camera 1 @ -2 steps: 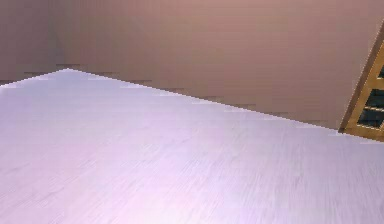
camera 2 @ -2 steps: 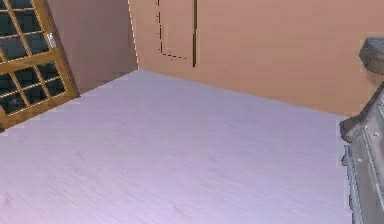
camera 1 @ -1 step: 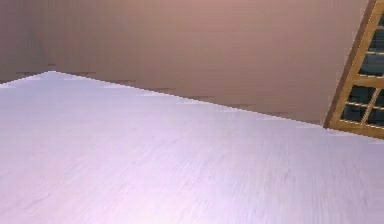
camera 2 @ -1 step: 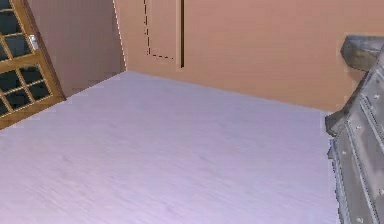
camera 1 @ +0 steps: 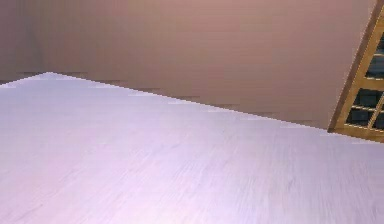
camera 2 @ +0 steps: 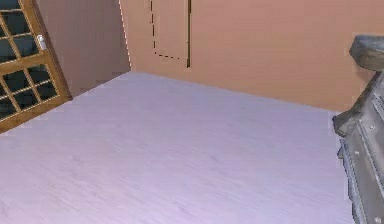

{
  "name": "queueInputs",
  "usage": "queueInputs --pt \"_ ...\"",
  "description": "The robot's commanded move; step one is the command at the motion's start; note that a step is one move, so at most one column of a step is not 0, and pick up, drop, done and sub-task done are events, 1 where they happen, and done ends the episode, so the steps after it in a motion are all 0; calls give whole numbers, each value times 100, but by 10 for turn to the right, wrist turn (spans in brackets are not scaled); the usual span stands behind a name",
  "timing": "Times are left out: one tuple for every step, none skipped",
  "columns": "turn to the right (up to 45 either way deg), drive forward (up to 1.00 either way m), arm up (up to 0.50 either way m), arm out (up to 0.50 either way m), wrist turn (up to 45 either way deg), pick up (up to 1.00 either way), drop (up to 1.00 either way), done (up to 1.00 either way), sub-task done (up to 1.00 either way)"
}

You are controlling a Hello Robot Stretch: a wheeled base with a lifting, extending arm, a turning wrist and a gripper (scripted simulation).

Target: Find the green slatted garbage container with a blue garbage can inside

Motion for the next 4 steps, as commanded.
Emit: queueInputs --pt "-450 0 0 0 0 0 0 0 0" --pt "-450 0 0 0 0 0 0 0 0" --pt "-180 0 0 0 0 0 0 0 0" --pt "0 0 0 0 0 0 0 100 0"
